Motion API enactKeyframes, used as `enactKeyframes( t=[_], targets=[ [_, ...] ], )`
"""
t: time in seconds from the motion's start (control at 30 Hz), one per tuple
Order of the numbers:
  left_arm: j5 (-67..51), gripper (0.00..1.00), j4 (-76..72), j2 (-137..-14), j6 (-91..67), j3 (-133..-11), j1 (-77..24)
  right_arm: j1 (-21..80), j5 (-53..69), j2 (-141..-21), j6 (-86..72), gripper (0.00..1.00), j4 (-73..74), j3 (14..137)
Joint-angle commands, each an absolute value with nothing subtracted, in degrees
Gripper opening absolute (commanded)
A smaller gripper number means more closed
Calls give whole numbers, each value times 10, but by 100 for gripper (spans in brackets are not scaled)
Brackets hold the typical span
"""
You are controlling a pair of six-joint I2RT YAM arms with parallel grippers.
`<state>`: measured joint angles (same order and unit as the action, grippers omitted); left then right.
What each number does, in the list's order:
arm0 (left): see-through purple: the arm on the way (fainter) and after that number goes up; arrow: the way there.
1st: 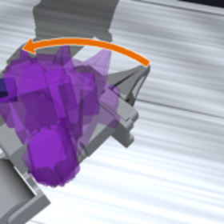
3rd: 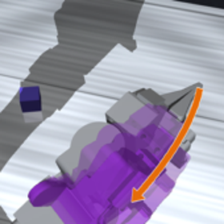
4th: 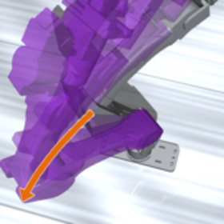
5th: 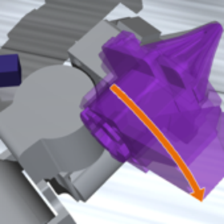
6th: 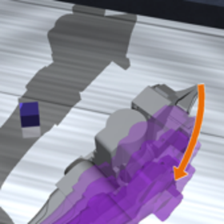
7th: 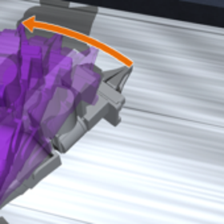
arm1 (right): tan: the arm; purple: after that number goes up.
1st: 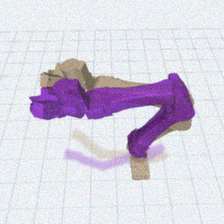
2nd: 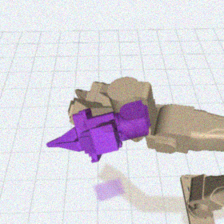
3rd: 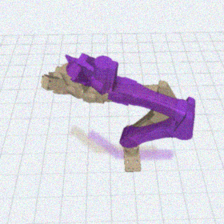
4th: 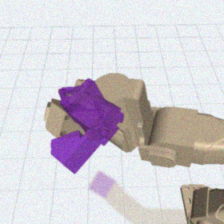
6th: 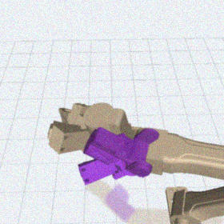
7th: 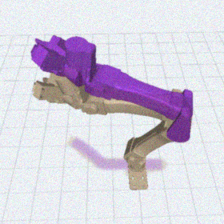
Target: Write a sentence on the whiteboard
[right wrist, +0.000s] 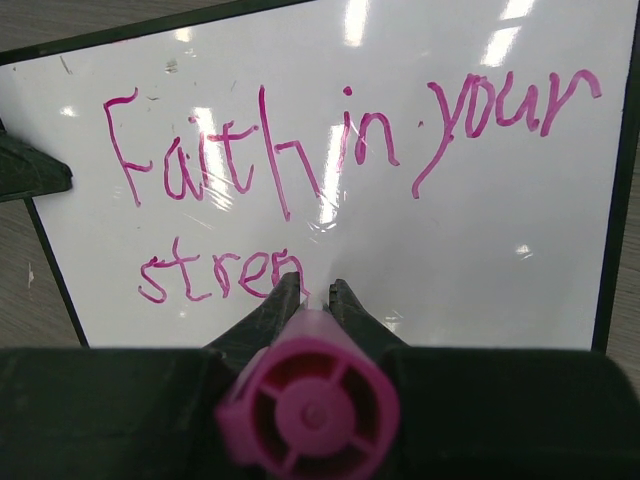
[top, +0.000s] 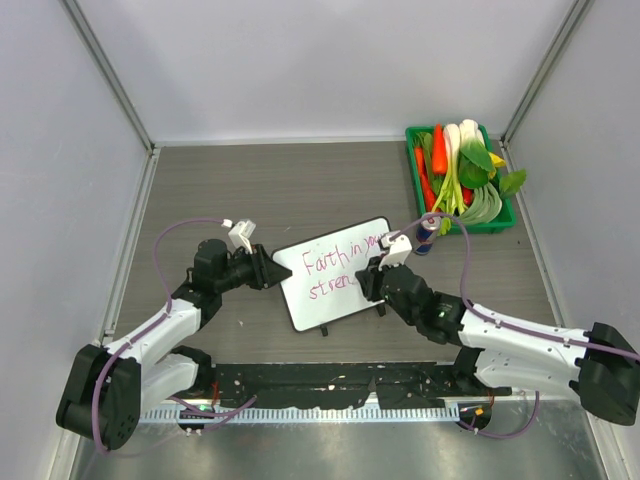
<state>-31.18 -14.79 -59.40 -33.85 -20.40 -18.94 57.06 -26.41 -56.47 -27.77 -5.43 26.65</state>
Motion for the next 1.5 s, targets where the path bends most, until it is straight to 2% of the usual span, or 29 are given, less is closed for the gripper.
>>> enactKeyframes(
  t=[0.0,0.73,1.47],
  targets=[
    [-280,0,-133,-602,-298,-200,-185,567,-263,-516,-273,1,-45,284],
    [-280,0,-133,-599,-299,-198,-185,567,-262,-418,-266,2,-48,269],
    [-280,0,-134,-600,-299,-198,-185,566,-253,-433,-260,1,-44,269]
  ],
)
